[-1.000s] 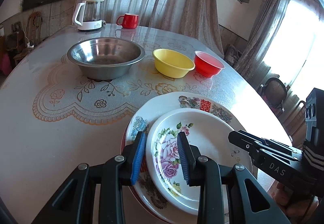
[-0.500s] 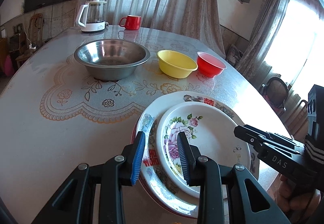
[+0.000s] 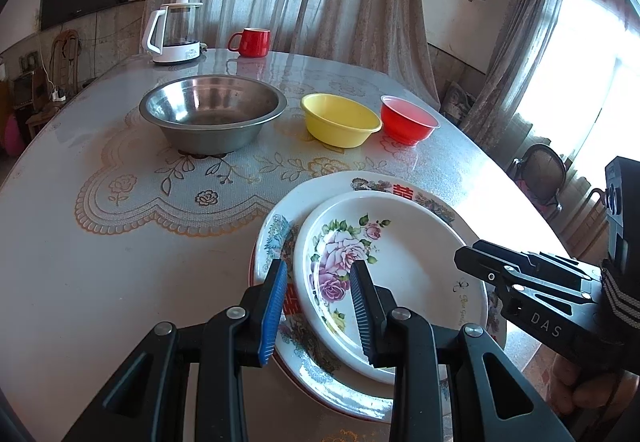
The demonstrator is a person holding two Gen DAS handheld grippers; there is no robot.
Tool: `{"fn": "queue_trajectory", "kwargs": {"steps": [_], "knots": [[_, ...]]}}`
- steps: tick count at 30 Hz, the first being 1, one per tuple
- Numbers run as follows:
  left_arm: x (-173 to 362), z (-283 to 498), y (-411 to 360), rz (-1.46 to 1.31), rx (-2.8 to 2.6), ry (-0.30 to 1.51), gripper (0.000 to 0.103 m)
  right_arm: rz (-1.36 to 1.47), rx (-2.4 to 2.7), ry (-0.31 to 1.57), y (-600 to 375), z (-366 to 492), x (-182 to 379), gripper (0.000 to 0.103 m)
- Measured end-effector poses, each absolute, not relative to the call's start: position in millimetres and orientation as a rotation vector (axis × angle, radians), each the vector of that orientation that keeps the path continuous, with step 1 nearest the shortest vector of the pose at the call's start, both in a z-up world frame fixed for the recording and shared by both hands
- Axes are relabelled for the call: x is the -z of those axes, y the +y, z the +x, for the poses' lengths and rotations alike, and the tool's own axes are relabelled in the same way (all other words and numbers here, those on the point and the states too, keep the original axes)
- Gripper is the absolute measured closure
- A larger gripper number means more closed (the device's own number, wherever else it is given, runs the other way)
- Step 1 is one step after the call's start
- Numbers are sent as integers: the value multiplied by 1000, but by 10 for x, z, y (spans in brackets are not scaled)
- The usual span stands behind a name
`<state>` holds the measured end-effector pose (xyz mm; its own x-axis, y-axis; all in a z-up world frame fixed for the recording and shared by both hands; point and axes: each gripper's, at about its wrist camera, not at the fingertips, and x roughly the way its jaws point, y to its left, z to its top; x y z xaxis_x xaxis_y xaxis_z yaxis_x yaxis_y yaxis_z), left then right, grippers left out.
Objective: Organize plates and bowls
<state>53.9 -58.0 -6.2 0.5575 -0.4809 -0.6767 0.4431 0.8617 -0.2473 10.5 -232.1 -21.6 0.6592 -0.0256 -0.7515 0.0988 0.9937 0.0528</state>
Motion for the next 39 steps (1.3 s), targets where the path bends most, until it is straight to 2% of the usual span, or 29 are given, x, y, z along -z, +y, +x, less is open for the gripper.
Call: {"fn": "queue_trajectory", "kwargs": {"steps": [12,24,26,39], "knots": [[15,621,-492,-73,509,815,63,177,77,807,-2436,132,128,81],[24,827,-309,-93,432,836,58,210,-40,819,-2279,392,63,76],[11,856,-268,-95,414,829,54,211,-65,820,-2229,444,41,76],[131,1153,-54,-125,333,883,52,319,-183,894,-2072,840,67,75]]}}
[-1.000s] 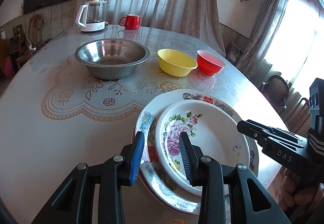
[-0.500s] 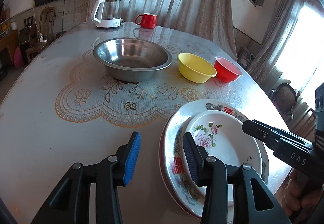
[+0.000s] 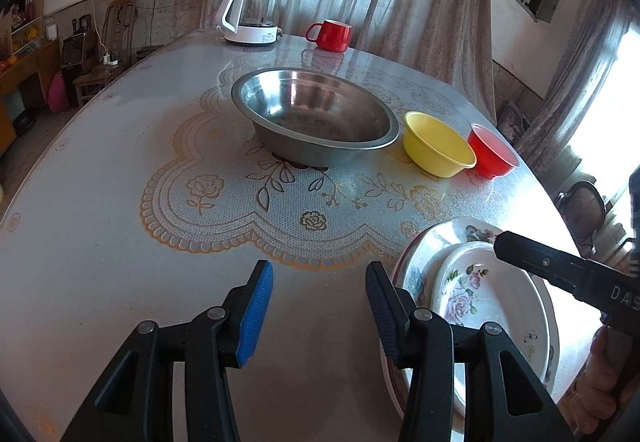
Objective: Organize plates and bowls
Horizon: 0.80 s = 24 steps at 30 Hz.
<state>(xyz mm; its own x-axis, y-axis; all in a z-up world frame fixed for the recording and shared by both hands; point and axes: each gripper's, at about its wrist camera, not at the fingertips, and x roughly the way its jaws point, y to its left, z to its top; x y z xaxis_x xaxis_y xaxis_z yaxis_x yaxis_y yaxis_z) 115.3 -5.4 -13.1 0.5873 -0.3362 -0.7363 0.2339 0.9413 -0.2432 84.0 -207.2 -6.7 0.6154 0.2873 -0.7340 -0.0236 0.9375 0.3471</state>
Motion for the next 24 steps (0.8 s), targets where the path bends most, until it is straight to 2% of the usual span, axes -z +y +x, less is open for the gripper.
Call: {"fn": "queue_trajectory", "kwargs": {"steps": [24], "knots": [[-44,2035,420,-246,230,848,50,409,-202,930,-2026,1596,55,75]]}}
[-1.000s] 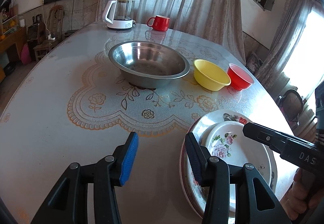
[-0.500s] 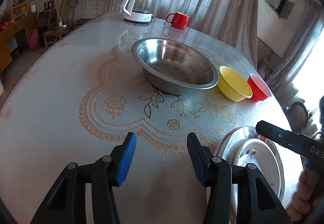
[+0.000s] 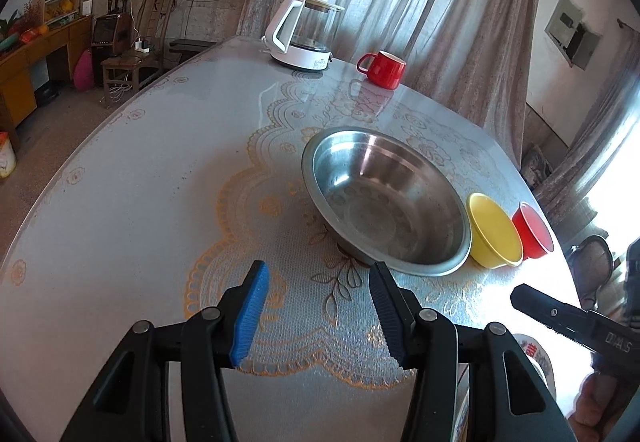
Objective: Organize plates and bowls
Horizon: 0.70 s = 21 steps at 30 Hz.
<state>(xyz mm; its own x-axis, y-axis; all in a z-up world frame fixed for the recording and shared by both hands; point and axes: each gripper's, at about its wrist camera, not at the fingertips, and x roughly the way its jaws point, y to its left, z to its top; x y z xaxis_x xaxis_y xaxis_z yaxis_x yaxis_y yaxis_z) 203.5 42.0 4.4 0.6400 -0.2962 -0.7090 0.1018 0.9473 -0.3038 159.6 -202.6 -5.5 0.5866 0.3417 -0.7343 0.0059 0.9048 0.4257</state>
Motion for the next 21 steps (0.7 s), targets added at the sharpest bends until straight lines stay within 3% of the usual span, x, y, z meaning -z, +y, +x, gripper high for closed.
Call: {"fn": "queue_trajectory", "kwargs": {"steps": [17,21], "knots": [[-4,2792,332,-247,244,836,51,505,-129,966,-2141,2323,188,75],[80,2915,268,-229,258,869,68,522,-129,994,-2138,2477,267,75]]}}
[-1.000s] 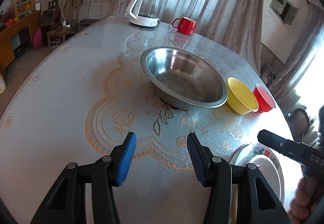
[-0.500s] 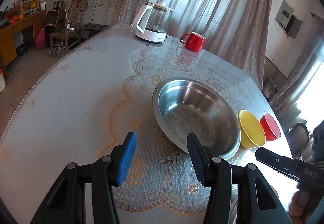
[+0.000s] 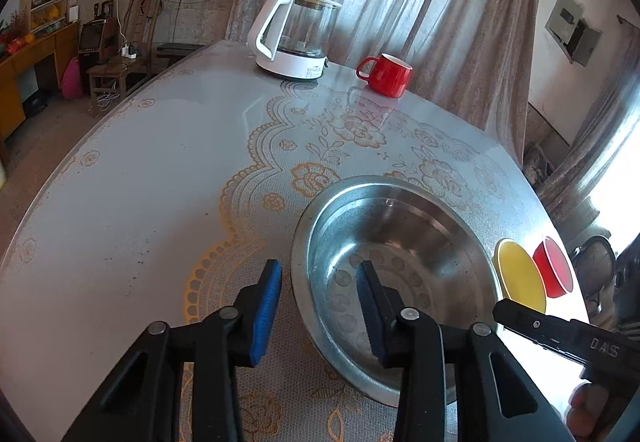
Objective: Organize plates and bowls
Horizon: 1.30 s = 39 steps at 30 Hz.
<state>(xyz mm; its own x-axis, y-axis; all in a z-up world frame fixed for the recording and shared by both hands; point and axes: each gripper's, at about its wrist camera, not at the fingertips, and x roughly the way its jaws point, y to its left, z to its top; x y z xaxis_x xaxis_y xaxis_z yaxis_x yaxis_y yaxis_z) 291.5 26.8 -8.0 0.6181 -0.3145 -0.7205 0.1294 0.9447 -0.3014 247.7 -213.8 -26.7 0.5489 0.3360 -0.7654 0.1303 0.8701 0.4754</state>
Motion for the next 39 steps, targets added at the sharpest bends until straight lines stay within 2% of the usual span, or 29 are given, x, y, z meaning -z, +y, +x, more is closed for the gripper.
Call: {"fn": "queue_trajectory", "kwargs": {"steps": [1,4,7,10,15,17,19,23,24,27,28,36,38,39], "knots": [[101,2919,259,-226,261,877,74,520,-125,1002,-2127,2506,291,75],[131,2873,258,-198,247,867,81,501,-148,1006,-2062,2521,327,78],[156,2813,287,-214,256,876,85,458,-149,1009,-1973,2509,337,81],[157,2725,285,-217,274,873,84,440,-137,1009,-1955,2506,350,85],[126,2566,317,-240,331,875,83,411,-123,1016,-1996,2444,336,86],[104,2580,306,-221,322,870,81,414,-126,1026,-2031,2438,350,86],[111,2644,312,-202,279,859,69,425,-135,1024,-2049,2453,357,83],[169,2836,359,-254,267,886,69,438,-142,1021,-2032,2482,330,80],[187,2867,346,-248,266,895,70,433,-140,1021,-2024,2490,334,80],[235,2867,302,-260,318,916,85,437,-135,1025,-2015,2489,362,80],[226,2831,282,-252,320,908,86,436,-139,1025,-2005,2483,371,80],[214,2509,307,-261,324,918,83,452,-156,1043,-1990,2419,396,80],[205,2505,291,-232,309,903,78,458,-149,1043,-2005,2415,413,79],[208,2514,292,-224,290,900,66,467,-146,1045,-2015,2418,423,78]]}}
